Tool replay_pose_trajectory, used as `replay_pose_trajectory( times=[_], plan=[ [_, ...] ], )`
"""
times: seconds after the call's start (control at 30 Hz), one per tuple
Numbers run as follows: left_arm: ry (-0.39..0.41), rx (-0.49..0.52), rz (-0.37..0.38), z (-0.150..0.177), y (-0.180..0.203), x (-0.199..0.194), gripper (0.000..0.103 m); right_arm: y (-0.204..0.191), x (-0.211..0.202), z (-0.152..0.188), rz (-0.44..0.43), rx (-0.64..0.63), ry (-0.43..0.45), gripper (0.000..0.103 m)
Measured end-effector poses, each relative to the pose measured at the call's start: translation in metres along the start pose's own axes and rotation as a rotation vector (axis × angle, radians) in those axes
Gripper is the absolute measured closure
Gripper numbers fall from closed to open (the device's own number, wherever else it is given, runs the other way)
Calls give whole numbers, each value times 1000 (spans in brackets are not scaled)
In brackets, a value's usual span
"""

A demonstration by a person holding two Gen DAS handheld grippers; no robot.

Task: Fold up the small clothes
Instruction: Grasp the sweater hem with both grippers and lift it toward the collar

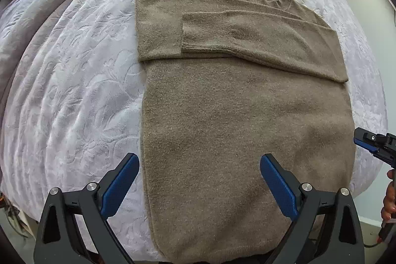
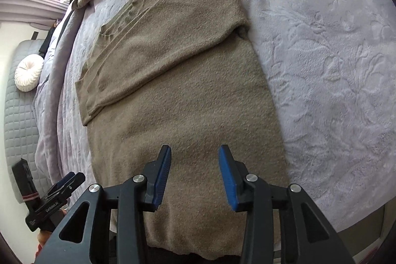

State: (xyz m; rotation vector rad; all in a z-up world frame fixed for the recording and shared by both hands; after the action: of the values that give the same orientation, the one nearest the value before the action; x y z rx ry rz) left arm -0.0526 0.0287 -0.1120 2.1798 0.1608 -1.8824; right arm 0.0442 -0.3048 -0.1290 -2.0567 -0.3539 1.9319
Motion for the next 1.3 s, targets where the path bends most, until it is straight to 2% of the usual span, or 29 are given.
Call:
replay_pose_trajectory(
  times=[0.17, 0.33, 0.43, 0.6, 0.73, 0.9, 1.07, 1.2, 1.23, 1.27, 1.3],
  plan=[
    [-27, 6, 24, 15, -7, 4, 5, -17, 7, 21, 15, -77, -47, 60],
    [-11, 26, 26, 31, -22, 7, 4, -23, 14, 45, 1, -153, -89, 59],
    [-48, 43, 17, 44, -33, 12, 1, -19, 20, 60, -25, -168, -140, 41],
    [-151, 40, 49, 73, -52, 22, 1, -6, 25, 86, -18, -207, -242, 41],
    [-203, 40, 70, 98, -64, 28, 1, 8, 24, 116, -31, -255, -348, 41],
    [-313, 90, 199, 130, -62, 39, 1, 36, 35, 152, -2, -258, -464, 41],
    [-370, 189, 216, 150, -47, 53, 1, 57, 54, 156, 10, -187, -444, 41],
    [-372, 178, 207, 156, -48, 56, 2, 56, 68, 154, -15, -151, -441, 41],
    [-368, 169, 205, 155, -48, 55, 2, 55, 70, 155, -30, -141, -447, 41],
    [-361, 160, 199, 155, -50, 53, 12, 52, 69, 155, -51, -130, -449, 55],
    [-353, 156, 183, 153, -52, 51, 27, 50, 69, 155, -66, -127, -448, 69]
  ],
)
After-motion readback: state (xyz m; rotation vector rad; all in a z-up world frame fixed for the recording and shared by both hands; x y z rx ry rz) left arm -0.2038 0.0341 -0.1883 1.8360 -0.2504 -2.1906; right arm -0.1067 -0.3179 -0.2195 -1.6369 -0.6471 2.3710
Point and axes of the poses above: each gripper's, at about its wrist camera, not at the fingertips, and x roughly the way its jaws point, y to its right, z to its underside, the point moved 3 cm from there along x, roughly the way its jaws point, and after that the axes turned 5 degrees about -x, right-handed, at the moved point
